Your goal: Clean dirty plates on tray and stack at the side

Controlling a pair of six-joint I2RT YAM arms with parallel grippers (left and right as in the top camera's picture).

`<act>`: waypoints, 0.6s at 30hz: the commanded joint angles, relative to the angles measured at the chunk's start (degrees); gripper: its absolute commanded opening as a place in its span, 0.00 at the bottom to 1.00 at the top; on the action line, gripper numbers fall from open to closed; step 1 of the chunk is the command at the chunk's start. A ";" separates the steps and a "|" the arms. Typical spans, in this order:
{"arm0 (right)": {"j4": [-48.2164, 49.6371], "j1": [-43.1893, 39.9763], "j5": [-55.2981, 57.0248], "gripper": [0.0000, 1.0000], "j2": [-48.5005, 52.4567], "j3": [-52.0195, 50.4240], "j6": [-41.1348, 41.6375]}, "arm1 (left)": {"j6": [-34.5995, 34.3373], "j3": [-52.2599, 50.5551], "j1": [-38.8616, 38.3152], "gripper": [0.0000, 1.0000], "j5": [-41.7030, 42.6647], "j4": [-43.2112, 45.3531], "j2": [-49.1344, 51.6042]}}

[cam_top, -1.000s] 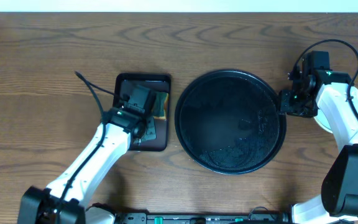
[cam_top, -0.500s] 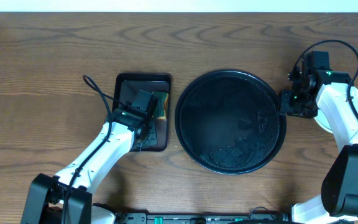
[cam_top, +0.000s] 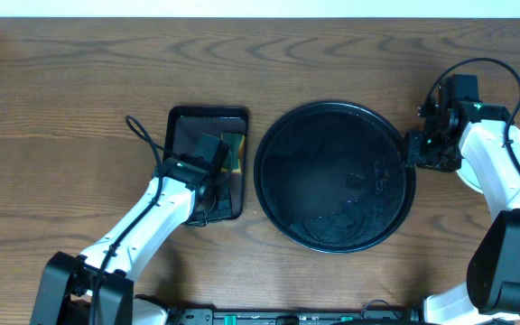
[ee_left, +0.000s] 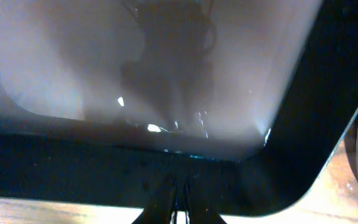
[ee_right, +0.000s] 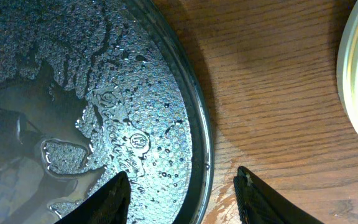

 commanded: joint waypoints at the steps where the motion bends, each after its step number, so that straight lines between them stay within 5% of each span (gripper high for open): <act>1: -0.07 0.31 -0.31 0.53 -0.48 -0.22 -0.59 | 0.35 -0.66 0.17 0.08 2.62 -0.74 0.59; 18: 2.34 0.28 -0.26 0.61 -0.46 -0.24 -2.25 | 1.66 2.82 0.13 0.08 3.48 0.87 0.11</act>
